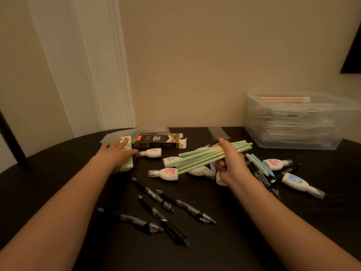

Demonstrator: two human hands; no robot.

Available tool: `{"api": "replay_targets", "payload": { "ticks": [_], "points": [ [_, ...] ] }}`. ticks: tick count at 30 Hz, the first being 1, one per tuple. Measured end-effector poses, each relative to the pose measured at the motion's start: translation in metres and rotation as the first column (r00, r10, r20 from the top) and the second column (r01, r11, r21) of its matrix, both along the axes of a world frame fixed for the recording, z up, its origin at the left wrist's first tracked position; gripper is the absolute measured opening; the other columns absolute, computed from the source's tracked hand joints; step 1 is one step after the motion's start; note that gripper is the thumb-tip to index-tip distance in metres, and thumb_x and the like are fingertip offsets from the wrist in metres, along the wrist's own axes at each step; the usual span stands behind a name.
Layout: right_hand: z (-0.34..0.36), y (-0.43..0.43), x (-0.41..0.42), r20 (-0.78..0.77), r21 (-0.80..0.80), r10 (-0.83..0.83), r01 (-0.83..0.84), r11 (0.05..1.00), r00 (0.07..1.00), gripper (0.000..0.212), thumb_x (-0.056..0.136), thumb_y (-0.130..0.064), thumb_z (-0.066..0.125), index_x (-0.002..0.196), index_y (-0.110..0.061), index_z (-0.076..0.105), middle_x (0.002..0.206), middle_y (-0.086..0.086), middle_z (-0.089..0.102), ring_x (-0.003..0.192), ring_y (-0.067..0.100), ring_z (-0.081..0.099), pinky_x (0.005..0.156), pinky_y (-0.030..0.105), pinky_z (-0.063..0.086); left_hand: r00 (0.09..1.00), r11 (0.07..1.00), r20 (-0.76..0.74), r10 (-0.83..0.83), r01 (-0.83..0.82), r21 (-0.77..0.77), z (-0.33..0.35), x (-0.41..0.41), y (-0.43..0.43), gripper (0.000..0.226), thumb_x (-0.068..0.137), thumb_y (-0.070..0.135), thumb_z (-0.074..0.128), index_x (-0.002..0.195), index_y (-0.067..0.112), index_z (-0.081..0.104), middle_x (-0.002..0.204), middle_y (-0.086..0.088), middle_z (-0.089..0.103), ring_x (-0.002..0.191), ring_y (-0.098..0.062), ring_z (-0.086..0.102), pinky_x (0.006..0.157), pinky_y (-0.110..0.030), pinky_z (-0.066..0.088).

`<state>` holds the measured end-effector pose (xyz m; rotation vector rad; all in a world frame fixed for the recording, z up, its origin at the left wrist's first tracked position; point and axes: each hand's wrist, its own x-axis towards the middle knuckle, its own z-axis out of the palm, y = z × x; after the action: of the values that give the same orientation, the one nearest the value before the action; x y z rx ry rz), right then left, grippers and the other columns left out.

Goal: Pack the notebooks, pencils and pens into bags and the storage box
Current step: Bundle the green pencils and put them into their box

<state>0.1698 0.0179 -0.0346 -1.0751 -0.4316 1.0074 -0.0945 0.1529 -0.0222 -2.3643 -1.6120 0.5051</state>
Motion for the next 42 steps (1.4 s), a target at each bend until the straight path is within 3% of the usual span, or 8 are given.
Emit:
{"api": "replay_targets", "payload": {
  "ticks": [10, 15, 18, 24, 28, 35, 39, 42],
  "points": [
    [0.003, -0.004, 0.003, -0.007, 0.061, -0.004, 0.004, 0.998, 1.000, 0.023, 0.094, -0.024, 0.055, 0.077, -0.009, 0.057, 0.053, -0.001, 0.047, 0.032, 0.004, 0.032, 0.032, 0.014, 0.022, 0.982, 0.981, -0.021, -0.188, 0.189, 0.052, 0.025, 0.011, -0.014, 0.056, 0.085, 0.037, 0.064, 0.135, 0.029, 0.040, 0.151, -0.002, 0.025, 0.139, -0.023, 0.023, 0.111, -0.042, 0.029],
    [0.008, -0.007, 0.004, -0.062, 0.124, -0.061, 0.069, 0.990, 0.996, 0.019, 0.093, -0.022, 0.055, 0.080, -0.008, 0.056, 0.056, -0.001, 0.050, 0.031, 0.003, 0.033, 0.031, 0.014, 0.023, 0.941, 0.957, 0.191, -0.280, 0.259, 0.128, 0.041, 0.018, -0.034, 0.052, 0.088, 0.040, 0.058, 0.134, 0.025, 0.039, 0.141, 0.002, 0.043, 0.125, -0.016, 0.043, 0.103, -0.034, 0.037],
    [0.012, -0.009, 0.008, -0.123, 0.164, -0.094, 0.114, 0.980, 0.988, 0.014, 0.093, -0.021, 0.056, 0.090, -0.008, 0.054, 0.063, 0.001, 0.049, 0.032, 0.003, 0.033, 0.031, 0.014, 0.023, 0.826, 0.954, 0.479, -0.298, 0.246, 0.169, 0.049, 0.028, -0.052, 0.043, 0.092, 0.037, 0.054, 0.129, 0.021, 0.039, 0.129, 0.000, 0.051, 0.103, -0.013, 0.050, 0.082, -0.027, 0.042],
    [0.025, -0.022, 0.019, -0.213, 0.221, -0.081, 0.128, 0.967, 0.974, 0.019, 0.093, -0.023, 0.054, 0.080, -0.011, 0.057, 0.061, -0.001, 0.052, 0.033, 0.003, 0.033, 0.033, 0.014, 0.024, 0.419, 0.937, 0.863, -0.281, 0.315, 0.152, 0.066, 0.056, -0.093, 0.032, 0.100, 0.033, 0.035, 0.130, 0.022, 0.041, 0.096, 0.005, 0.054, 0.085, -0.011, 0.052, 0.074, -0.029, 0.043],
    [0.033, -0.028, 0.025, -0.238, 0.300, 0.011, 0.063, 0.952, 0.971, 0.024, 0.096, -0.022, 0.049, 0.075, -0.011, 0.053, 0.049, -0.004, 0.045, 0.029, 0.004, 0.028, 0.031, 0.014, 0.020, 0.280, 0.907, 0.950, 0.135, 0.351, -0.232, 0.072, 0.065, -0.114, 0.029, 0.102, 0.034, 0.025, 0.119, 0.021, 0.045, 0.102, -0.006, 0.063, 0.093, -0.017, 0.062, 0.083, -0.034, 0.049],
    [0.035, -0.029, 0.036, -0.195, 0.334, -0.075, 0.138, 0.933, 0.978, 0.025, 0.096, -0.021, 0.049, 0.073, -0.011, 0.053, 0.050, -0.004, 0.046, 0.031, 0.004, 0.029, 0.031, 0.015, 0.020, 0.339, 0.761, 0.847, 0.410, 0.385, -0.522, 0.059, 0.062, -0.112, 0.044, 0.100, 0.043, 0.026, 0.116, 0.016, 0.057, 0.091, -0.010, 0.065, 0.071, -0.016, 0.063, 0.073, -0.033, 0.052],
    [0.042, -0.031, 0.037, -0.102, 0.349, -0.059, 0.091, 0.933, 0.993, 0.026, 0.096, -0.020, 0.048, 0.073, -0.010, 0.052, 0.044, -0.005, 0.044, 0.028, 0.003, 0.027, 0.029, 0.015, 0.020, 0.417, 0.749, 0.830, 0.370, 0.395, -0.532, 0.056, 0.063, -0.114, 0.055, 0.091, 0.061, 0.030, 0.115, 0.019, 0.054, 0.090, -0.008, 0.061, 0.064, -0.012, 0.061, 0.063, -0.027, 0.052],
    [0.046, -0.034, 0.032, -0.154, 0.330, 0.039, 0.014, 0.944, 0.987, 0.028, 0.097, -0.019, 0.044, 0.071, -0.011, 0.049, 0.042, -0.005, 0.041, 0.026, 0.004, 0.025, 0.029, 0.014, 0.017, 0.488, 0.750, 0.834, 0.258, 0.443, -0.491, 0.054, 0.066, -0.112, 0.050, 0.084, 0.055, 0.047, 0.121, 0.022, 0.047, 0.092, -0.009, 0.062, 0.066, -0.016, 0.066, 0.064, -0.030, 0.055]
  ]
}}
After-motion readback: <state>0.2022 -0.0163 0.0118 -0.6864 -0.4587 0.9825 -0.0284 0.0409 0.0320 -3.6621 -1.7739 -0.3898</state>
